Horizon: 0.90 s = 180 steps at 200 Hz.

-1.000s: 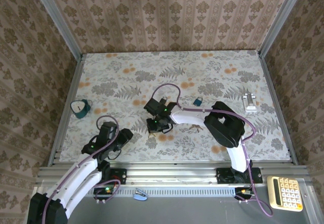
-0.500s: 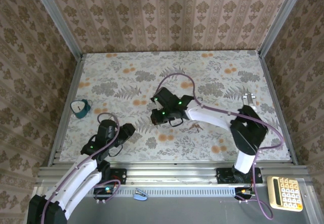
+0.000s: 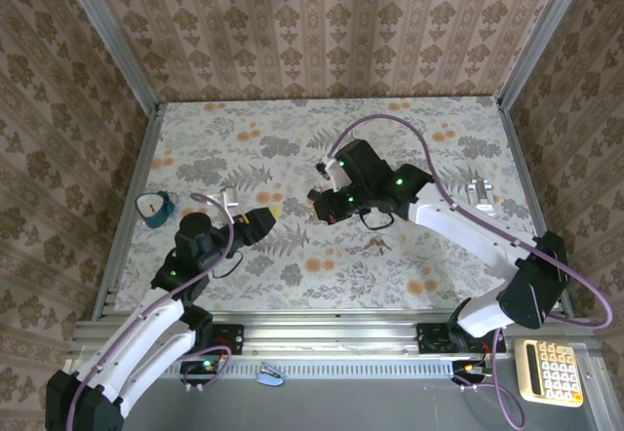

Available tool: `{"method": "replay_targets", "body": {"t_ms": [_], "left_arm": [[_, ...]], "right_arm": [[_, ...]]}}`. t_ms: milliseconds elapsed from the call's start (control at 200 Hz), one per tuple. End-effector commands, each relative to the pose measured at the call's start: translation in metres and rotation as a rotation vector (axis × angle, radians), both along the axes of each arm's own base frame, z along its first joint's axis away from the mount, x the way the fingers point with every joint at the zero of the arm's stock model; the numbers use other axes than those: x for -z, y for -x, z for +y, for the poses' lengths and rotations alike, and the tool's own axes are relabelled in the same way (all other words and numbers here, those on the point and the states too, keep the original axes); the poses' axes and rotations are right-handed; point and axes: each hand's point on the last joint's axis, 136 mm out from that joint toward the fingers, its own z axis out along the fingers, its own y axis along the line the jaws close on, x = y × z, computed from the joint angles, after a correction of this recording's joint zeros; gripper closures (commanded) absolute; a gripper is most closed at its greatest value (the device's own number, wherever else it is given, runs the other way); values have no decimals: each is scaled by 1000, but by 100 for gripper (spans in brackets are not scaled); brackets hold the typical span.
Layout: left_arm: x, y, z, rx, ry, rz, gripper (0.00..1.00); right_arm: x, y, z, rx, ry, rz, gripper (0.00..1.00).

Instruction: Unlock with the key

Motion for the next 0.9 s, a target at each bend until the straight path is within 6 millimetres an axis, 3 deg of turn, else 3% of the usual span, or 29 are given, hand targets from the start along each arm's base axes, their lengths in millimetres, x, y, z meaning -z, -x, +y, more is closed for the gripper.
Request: {"method": "replay_targets", "body": {"t_ms": [0,195,270,560,745,895], "left_arm": [[-55,12,-19,120,64,-213,36],[-75,27,-43,203,73,-345,24],[-76,30,-52,228,53,-370,22],[-82,35,-74,301,50,-403,17],[-92,42,-85,364,103,-406,18],[-95,48,-96,421,120,-394,26]], "right_arm": [[-27,11,-10,-41,-33,-8,100],[-41,17,-8,-60,-99,31,100],[-58,24,-9,-76,-147,13,100],[-75,36,1,-134,-245,47,100],[-77,39,4,-147,-267,63,100],[-79,38,5,-145,-275,67,100]]}}
